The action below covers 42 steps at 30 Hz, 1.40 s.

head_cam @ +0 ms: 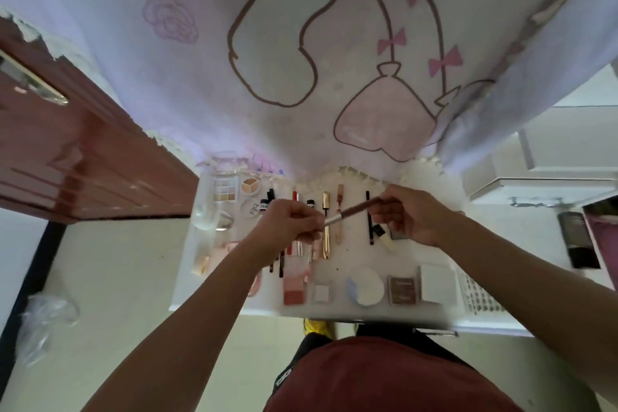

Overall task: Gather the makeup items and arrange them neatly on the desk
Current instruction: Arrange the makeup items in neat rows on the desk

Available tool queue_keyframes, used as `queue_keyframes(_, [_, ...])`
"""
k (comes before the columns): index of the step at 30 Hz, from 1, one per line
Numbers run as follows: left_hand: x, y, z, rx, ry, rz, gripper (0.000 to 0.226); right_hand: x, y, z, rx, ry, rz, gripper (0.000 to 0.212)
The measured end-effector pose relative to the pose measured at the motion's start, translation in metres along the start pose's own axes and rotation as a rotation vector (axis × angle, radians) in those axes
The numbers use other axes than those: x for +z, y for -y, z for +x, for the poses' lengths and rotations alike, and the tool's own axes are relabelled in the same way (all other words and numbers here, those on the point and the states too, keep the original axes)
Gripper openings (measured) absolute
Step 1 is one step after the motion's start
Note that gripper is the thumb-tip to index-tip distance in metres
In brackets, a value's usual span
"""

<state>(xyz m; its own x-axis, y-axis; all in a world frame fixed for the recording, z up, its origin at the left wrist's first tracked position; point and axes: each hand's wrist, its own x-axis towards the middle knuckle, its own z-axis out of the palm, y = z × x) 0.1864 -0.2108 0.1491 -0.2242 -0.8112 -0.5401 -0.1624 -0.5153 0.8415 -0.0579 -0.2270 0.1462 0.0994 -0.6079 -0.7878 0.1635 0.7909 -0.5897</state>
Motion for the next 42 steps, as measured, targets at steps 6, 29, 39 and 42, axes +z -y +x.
queue_keyframes(6, [-0.028,-0.005,-0.004,0.070,-0.041,0.053,0.007,0.021,-0.008,-0.031,-0.084,0.146,-0.494,0.026])
queue_keyframes(29, [-0.015,-0.039,0.006,0.174,0.044,0.074,0.012,0.025,-0.007,-0.049,-0.365,0.068,-0.509,0.036])
queue_keyframes(39, [-0.011,-0.038,0.006,0.137,0.053,0.056,0.008,0.024,-0.009,-0.045,-0.328,0.114,-0.540,0.039])
queue_keyframes(42, [-0.009,-0.037,0.006,0.130,0.059,0.065,0.007,0.022,-0.011,-0.044,-0.331,0.101,-0.568,0.034])
